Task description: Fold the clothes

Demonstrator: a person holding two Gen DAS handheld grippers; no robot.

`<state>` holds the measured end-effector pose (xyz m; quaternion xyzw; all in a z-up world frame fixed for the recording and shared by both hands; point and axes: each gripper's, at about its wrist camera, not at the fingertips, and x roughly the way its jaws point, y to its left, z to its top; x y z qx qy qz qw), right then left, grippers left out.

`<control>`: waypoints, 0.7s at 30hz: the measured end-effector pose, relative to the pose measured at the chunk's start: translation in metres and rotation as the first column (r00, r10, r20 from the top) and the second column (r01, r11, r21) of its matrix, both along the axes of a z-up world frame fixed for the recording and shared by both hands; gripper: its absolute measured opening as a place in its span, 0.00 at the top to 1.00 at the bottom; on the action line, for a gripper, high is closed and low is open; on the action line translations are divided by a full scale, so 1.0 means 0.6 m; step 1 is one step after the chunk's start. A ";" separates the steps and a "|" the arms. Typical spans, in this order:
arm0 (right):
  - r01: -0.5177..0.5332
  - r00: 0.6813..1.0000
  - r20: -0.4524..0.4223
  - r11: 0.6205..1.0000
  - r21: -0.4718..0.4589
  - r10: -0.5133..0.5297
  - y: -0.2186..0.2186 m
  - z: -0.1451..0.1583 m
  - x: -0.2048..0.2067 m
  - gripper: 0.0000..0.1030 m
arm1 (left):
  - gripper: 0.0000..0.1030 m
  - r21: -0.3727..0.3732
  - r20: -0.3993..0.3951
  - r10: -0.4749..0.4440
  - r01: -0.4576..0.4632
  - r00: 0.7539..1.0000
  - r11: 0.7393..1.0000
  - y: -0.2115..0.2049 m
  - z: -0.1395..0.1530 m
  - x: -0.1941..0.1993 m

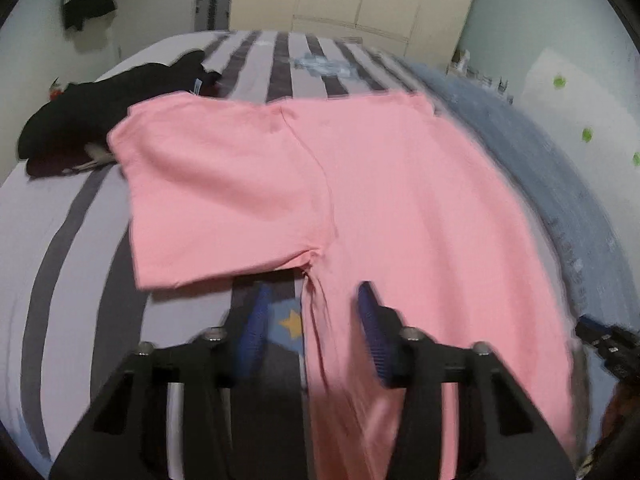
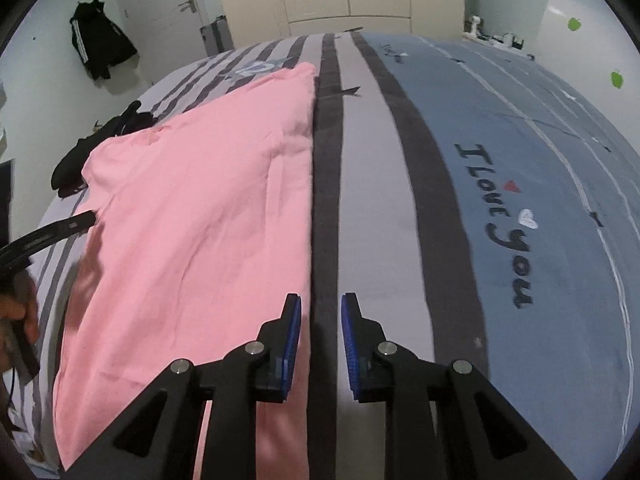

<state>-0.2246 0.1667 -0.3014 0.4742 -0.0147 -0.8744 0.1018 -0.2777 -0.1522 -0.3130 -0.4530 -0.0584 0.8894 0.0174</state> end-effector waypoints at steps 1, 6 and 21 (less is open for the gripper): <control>-0.007 1.000 0.006 1.000 0.001 0.007 -0.005 -0.004 -0.001 0.82 | 0.93 -0.024 0.013 -0.017 0.017 1.000 1.000 0.006 -0.007 -0.008; -0.054 0.998 0.046 0.998 0.033 0.052 -0.019 -0.037 0.004 0.82 | 0.95 -0.083 0.001 -0.058 0.057 0.998 0.995 0.000 -0.003 -0.009; -0.082 0.996 0.039 0.995 0.060 0.079 -0.001 -0.051 0.020 0.82 | 0.91 -0.031 -0.021 0.092 -0.093 0.995 0.995 -0.068 0.031 0.010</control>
